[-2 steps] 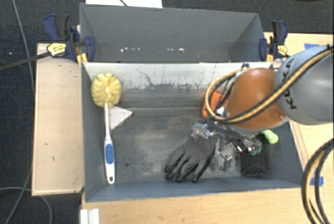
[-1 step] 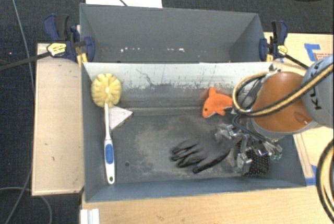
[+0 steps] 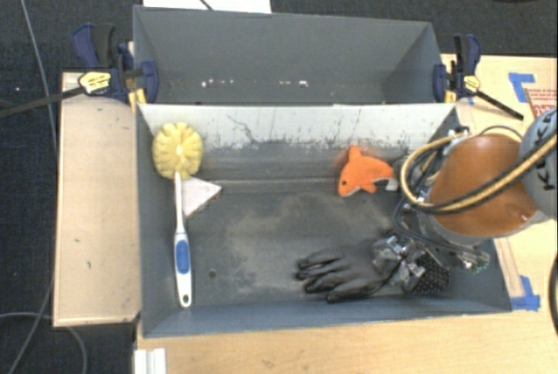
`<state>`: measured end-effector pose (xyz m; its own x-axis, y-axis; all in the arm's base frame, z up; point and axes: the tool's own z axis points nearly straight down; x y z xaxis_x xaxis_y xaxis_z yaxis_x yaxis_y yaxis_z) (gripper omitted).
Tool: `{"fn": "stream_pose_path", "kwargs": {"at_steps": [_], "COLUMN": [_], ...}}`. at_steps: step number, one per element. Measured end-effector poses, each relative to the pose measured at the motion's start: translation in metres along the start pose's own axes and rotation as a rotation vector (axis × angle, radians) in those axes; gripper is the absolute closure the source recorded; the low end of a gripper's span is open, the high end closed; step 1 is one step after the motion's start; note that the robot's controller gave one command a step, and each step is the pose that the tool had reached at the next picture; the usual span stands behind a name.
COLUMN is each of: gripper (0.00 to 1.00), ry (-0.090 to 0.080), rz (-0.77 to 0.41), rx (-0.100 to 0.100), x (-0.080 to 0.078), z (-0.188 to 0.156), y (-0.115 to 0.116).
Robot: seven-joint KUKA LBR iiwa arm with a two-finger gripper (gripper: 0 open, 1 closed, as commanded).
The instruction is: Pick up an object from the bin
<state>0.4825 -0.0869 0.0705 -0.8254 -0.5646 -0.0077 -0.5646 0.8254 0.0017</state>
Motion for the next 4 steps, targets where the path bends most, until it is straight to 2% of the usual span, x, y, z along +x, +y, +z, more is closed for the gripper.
{"fn": "stream_pose_path", "kwargs": {"at_steps": [2, 4], "gripper": [1.00, 1.00], "ry": [-0.001, -0.002], "rz": [-0.001, 0.000], "rx": [-0.001, 0.001], "x": [0.000, 0.000], "z": [-0.003, -0.022], "y": [0.001, 0.000]}}
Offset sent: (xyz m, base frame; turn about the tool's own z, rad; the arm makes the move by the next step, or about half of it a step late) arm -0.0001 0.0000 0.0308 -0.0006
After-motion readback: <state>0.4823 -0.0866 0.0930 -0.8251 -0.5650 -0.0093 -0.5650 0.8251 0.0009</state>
